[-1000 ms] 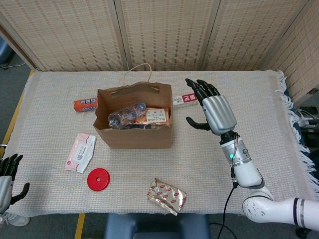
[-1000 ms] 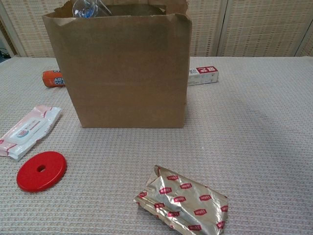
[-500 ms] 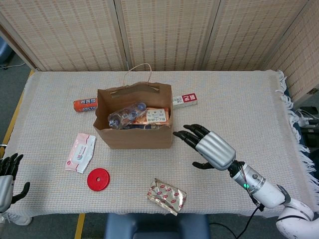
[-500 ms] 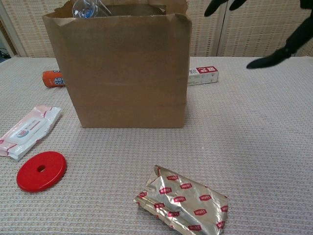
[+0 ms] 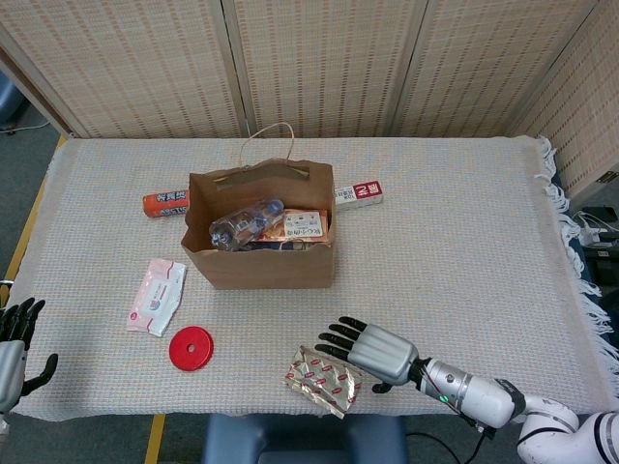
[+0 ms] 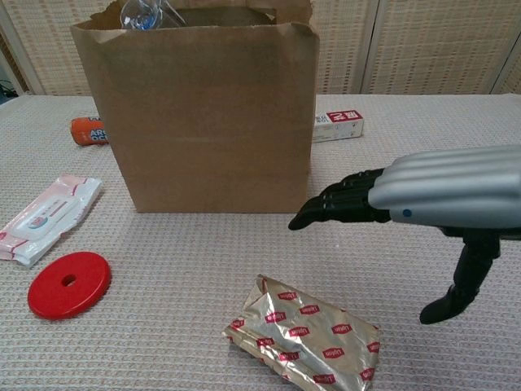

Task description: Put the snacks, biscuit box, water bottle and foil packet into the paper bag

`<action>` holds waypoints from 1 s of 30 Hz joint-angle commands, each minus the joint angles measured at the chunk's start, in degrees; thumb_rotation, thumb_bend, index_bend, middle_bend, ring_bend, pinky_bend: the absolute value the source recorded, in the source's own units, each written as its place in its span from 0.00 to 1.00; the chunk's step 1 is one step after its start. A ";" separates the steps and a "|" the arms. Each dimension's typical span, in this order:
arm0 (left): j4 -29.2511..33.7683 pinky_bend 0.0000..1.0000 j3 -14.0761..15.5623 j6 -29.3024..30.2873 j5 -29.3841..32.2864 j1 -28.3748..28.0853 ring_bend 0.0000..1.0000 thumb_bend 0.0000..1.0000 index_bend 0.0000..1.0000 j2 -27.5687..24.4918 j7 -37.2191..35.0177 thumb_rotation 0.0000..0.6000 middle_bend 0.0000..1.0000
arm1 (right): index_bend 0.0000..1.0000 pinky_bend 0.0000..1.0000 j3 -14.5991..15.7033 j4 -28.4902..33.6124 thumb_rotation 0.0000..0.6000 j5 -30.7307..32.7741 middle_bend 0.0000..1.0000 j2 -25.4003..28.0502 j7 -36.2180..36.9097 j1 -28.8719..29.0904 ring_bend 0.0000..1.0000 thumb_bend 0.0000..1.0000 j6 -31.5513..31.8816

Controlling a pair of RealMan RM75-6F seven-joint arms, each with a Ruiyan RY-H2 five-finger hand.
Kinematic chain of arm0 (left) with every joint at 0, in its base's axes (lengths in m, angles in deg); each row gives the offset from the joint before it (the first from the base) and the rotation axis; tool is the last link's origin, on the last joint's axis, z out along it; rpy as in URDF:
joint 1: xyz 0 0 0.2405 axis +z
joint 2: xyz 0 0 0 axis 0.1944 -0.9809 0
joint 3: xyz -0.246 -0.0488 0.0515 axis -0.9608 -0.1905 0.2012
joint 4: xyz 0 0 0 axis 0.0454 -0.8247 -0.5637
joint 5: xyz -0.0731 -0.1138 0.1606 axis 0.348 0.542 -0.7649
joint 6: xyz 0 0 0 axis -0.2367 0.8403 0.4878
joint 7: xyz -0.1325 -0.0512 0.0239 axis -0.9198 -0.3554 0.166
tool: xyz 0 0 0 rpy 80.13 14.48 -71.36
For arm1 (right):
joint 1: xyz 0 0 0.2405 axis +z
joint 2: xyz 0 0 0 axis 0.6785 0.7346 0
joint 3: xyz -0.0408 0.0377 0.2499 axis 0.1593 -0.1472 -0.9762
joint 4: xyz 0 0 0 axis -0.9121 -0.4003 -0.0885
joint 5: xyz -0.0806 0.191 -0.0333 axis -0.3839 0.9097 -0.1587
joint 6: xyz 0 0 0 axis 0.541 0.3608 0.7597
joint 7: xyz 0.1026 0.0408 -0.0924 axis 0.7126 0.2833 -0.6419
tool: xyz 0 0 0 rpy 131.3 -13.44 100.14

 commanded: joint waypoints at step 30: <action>0.07 0.00 0.20 -0.56 -0.41 -0.08 0.00 0.38 0.00 -0.62 -1.85 1.00 0.00 | 0.00 0.00 3.34 -1.44 1.00 30.11 0.00 -17.38 -37.63 2.82 0.00 0.00 0.42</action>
